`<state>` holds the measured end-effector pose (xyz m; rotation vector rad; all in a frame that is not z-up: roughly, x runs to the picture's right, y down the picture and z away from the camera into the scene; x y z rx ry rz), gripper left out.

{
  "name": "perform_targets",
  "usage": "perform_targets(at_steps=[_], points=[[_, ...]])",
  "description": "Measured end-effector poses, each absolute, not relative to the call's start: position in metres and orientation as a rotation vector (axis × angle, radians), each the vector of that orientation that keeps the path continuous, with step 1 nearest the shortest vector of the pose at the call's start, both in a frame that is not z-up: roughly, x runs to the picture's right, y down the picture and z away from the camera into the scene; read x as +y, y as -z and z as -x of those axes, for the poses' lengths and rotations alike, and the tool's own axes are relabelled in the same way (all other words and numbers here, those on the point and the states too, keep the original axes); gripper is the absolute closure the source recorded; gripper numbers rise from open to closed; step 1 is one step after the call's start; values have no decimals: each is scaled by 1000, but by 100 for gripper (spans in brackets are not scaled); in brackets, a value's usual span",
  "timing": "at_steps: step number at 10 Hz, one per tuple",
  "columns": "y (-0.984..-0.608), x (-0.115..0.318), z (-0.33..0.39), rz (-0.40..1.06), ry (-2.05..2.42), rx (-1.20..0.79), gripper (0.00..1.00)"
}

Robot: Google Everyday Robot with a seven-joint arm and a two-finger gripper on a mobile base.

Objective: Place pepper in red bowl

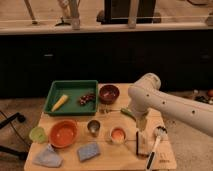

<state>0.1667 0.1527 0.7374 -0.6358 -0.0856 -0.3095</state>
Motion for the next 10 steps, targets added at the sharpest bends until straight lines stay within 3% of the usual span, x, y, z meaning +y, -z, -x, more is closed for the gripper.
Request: perform_targets(at_steps=[4, 10], points=[[-771, 150, -209, 670, -35, -35, 20], [-784, 148, -186, 597, -144, -66, 20]])
